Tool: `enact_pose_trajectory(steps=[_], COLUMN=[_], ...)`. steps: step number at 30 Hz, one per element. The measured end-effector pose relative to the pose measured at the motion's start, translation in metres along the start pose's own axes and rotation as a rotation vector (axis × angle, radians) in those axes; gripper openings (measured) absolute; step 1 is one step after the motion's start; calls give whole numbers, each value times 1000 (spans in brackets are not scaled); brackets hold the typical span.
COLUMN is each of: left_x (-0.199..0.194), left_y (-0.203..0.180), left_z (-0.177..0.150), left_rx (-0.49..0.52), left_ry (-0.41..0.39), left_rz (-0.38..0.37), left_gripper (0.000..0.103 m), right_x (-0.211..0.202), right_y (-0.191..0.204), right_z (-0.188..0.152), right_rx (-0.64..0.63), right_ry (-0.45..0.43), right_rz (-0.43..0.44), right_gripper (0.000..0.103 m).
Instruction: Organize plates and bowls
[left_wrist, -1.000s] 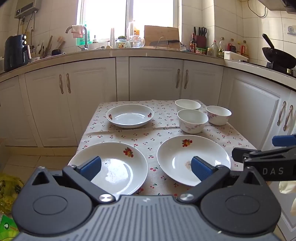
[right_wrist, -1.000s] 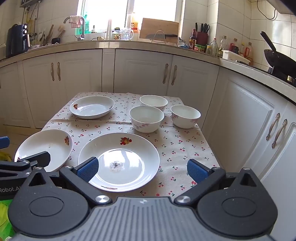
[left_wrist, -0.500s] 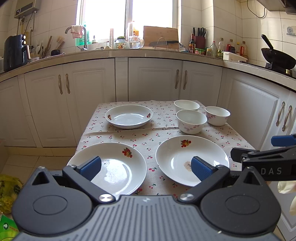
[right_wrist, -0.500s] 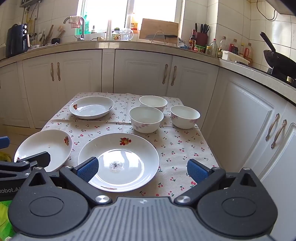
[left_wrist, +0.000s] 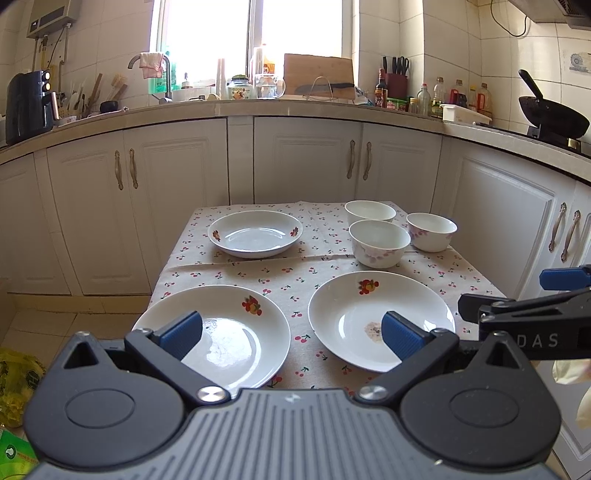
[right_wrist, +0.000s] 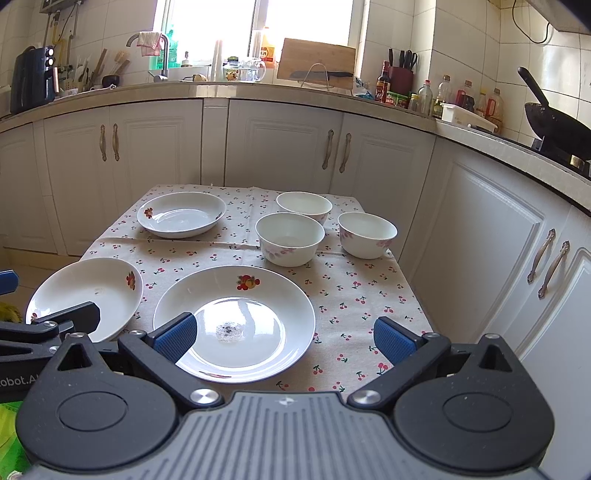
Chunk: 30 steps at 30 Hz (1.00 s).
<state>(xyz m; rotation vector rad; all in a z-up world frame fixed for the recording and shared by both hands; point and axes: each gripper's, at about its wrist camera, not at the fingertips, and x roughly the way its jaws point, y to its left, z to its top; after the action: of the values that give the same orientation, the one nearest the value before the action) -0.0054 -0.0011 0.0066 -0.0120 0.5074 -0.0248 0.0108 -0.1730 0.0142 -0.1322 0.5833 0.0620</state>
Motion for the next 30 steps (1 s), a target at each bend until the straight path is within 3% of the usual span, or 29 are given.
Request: enact_pose_trajectory(steps=[30], left_x=[0], left_y=[1], left_z=[1], left_rx=[1], left_ry=[-1], left_rz=[-3], left_gripper=[102], right_x=[1], right_y=[-1], right_z=[1], right_rx=[-6], right_ry=[0], right_rz=[-9], right_gripper=[103])
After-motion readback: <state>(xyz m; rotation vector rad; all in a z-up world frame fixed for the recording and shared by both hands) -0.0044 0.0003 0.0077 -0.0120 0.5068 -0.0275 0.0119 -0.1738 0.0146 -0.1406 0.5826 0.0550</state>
